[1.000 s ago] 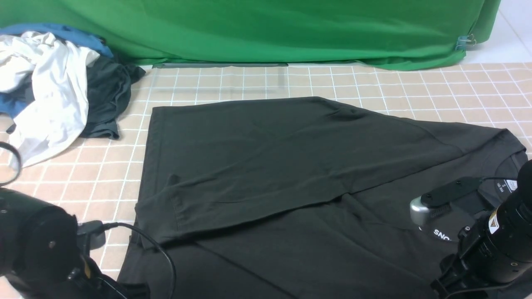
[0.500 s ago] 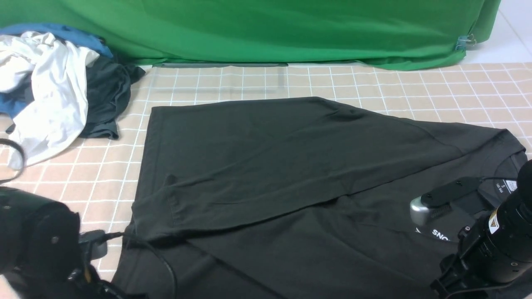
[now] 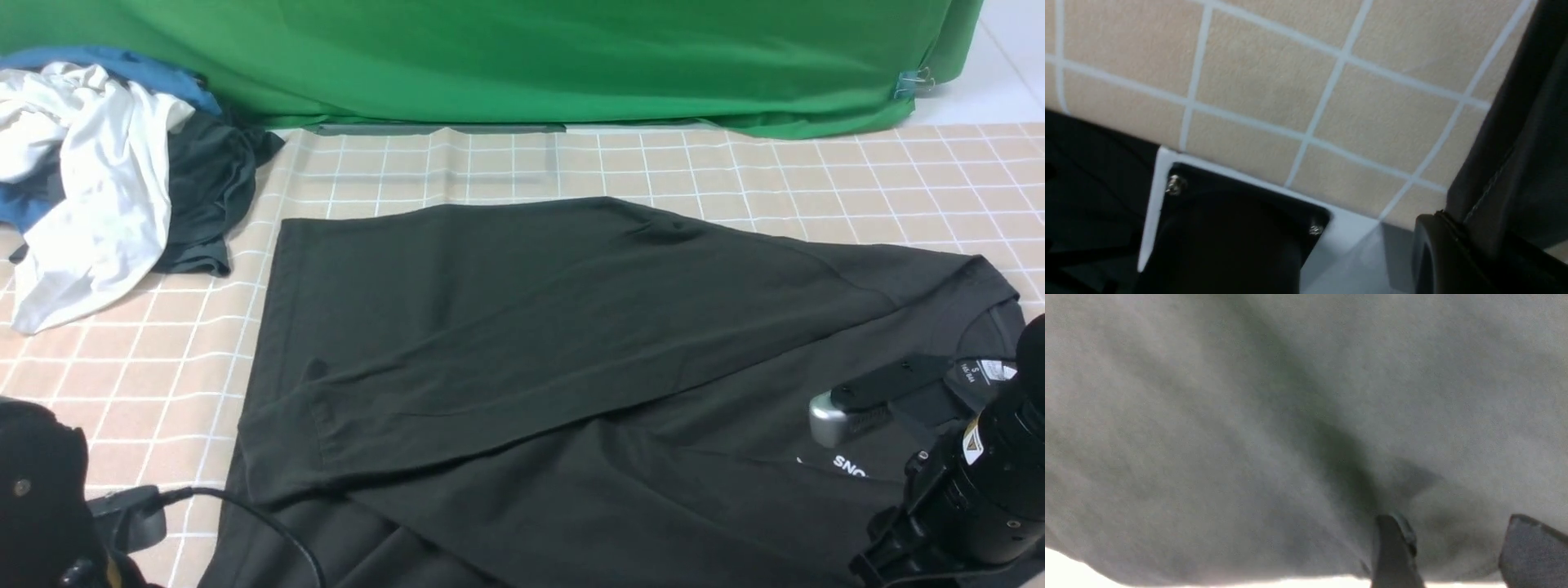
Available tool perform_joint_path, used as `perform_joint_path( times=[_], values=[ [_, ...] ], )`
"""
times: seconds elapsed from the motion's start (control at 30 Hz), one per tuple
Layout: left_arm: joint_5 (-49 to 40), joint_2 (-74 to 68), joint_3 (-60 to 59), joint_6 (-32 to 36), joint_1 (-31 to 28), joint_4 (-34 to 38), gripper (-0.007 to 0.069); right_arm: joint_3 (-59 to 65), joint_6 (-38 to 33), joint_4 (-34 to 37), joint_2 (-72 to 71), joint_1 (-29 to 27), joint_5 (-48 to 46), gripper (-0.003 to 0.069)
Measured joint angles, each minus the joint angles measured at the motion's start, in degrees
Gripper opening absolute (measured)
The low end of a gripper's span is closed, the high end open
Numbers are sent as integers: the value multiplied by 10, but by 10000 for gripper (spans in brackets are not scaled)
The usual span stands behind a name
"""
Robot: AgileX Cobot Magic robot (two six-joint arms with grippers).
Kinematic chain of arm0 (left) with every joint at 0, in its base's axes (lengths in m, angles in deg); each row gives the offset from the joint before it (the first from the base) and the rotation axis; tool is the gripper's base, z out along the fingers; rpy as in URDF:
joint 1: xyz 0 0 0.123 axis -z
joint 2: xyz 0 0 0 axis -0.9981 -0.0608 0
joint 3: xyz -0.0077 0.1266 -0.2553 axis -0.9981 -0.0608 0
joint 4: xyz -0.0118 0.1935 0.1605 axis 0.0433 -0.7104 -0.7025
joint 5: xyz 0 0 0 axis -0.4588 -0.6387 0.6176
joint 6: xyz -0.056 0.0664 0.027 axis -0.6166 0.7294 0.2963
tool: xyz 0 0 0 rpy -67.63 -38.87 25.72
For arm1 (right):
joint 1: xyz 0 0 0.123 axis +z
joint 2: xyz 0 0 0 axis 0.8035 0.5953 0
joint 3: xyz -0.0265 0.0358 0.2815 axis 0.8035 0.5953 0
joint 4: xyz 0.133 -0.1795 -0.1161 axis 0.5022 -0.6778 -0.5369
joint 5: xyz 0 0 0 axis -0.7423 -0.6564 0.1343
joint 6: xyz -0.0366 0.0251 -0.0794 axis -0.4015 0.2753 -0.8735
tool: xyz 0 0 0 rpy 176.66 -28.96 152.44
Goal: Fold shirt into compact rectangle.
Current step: 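Grasp the near edge of the shirt at its hem and shoulder corners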
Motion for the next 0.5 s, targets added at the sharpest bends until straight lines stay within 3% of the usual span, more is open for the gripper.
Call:
perform_joint_path(
  times=[0.33,0.5],
  values=[
    [14,0,-3,0,0,-16,30,0,0,15,0,30,-45,594],
    [15,0,-3,0,0,-16,30,13,16,18,1,50,-19,622]
  ],
)
